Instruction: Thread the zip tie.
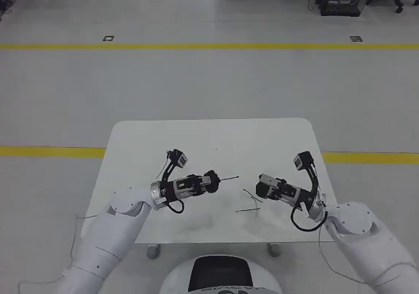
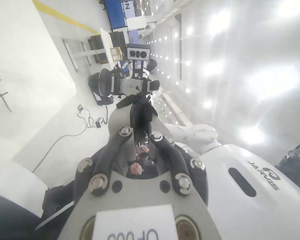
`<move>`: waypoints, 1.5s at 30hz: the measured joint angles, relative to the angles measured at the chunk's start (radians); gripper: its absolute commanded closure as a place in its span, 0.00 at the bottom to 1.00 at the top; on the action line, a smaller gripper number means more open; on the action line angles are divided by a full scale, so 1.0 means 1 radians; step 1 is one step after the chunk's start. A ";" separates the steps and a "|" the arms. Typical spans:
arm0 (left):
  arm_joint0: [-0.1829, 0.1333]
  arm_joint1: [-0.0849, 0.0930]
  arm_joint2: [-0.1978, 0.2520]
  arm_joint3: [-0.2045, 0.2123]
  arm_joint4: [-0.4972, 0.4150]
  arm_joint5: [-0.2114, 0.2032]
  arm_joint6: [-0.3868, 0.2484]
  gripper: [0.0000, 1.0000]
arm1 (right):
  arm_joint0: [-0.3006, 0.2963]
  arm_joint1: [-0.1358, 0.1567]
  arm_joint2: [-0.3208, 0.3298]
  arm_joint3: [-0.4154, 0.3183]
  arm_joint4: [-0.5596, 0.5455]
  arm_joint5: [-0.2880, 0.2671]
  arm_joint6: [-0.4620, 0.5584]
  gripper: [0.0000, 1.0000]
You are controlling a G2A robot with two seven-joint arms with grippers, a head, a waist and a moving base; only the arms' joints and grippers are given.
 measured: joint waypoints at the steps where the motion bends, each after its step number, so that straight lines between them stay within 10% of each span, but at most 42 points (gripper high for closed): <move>1: 0.000 0.000 0.000 0.000 0.000 0.000 0.000 1.00 | 0.000 0.000 0.000 0.000 0.000 0.000 0.000 0.00; 6: -0.002 0.004 0.003 -0.027 0.070 0.000 0.059 1.00 | 0.002 -0.003 -0.013 0.007 0.038 0.031 0.020 0.00; 13: 0.005 0.015 0.023 -0.118 0.389 0.000 0.102 1.00 | 0.141 -0.006 -0.051 0.199 0.233 0.250 0.384 0.00; 17: 0.010 0.019 0.043 -0.150 0.492 0.000 0.133 1.00 | 0.211 -0.017 -0.103 0.279 0.244 0.275 0.522 0.00; 45: -0.022 0.014 0.117 -0.077 0.265 0.037 0.080 1.00 | 0.223 -0.032 -0.124 0.307 0.214 0.100 0.495 0.00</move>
